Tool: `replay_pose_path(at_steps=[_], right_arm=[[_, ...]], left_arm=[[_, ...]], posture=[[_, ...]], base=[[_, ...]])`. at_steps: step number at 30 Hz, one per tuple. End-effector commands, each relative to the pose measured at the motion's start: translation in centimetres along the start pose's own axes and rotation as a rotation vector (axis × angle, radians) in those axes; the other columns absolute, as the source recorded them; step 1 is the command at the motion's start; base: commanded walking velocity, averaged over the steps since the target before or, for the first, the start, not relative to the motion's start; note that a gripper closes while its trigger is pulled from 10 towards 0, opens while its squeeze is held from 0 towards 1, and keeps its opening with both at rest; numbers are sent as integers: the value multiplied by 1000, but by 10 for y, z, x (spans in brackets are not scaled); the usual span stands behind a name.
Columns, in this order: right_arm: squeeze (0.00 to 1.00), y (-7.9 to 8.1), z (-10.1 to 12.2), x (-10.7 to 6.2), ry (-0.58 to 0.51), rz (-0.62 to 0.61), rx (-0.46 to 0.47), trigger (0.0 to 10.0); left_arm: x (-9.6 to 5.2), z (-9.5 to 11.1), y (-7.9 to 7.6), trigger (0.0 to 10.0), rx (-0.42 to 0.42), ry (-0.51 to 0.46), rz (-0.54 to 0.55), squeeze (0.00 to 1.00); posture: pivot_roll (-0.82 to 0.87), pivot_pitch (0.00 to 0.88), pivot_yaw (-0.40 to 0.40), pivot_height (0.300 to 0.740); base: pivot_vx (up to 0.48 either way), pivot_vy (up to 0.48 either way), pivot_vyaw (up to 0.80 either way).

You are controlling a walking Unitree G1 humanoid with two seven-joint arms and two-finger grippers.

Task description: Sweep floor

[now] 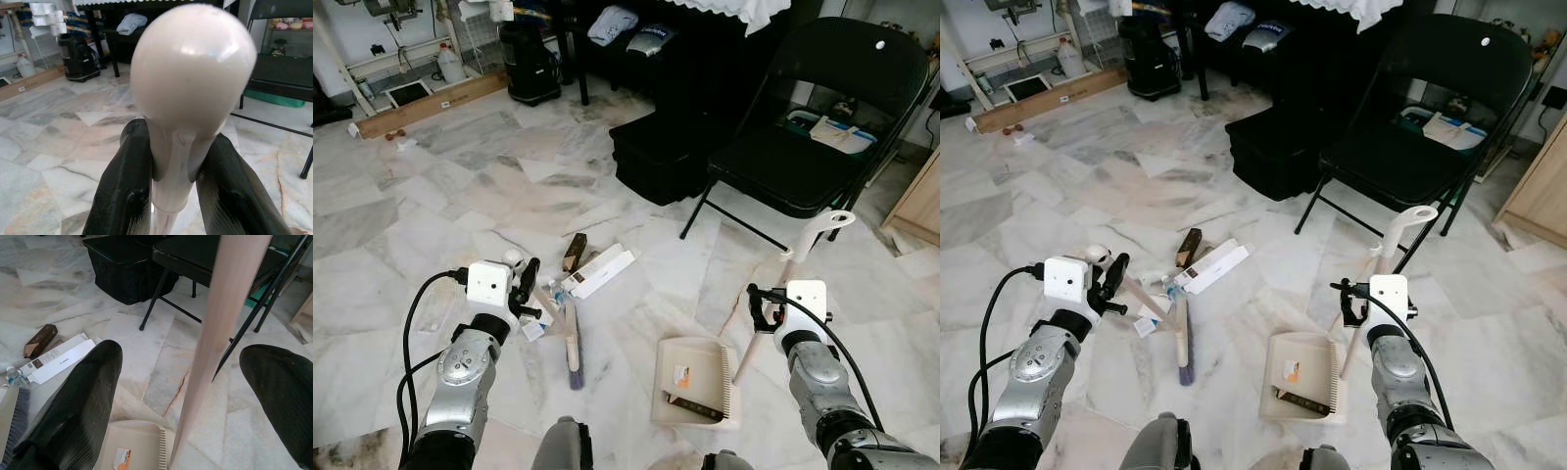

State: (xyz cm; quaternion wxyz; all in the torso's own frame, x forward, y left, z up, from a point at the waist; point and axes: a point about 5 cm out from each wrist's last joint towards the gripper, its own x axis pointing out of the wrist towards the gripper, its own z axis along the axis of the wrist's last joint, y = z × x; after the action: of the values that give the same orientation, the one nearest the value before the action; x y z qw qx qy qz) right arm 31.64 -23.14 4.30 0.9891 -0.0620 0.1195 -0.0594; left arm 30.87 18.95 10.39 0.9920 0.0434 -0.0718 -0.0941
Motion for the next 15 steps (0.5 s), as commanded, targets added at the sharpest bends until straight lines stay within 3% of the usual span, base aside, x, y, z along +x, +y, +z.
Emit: replay_pose_path(at_steps=[1,4,15], right_arm=[[0,1,1,0,-9,5,-13,10000],[0,1,1,0,-7,-3,-8,10000],[0,-2,-2,-1,0,-36,25,10000]], left_arm=[[-7,-13,3,10000,-5,74,12,0],[-6,-13,3,10000,-6,75,12,0],[-6,-14,3,10000,-6,74,14,0]], posture=[[52,107,42,645],[50,106,41,645],[51,104,40,645]], base=[[0,0,675],[0,0,788],[0,0,0]])
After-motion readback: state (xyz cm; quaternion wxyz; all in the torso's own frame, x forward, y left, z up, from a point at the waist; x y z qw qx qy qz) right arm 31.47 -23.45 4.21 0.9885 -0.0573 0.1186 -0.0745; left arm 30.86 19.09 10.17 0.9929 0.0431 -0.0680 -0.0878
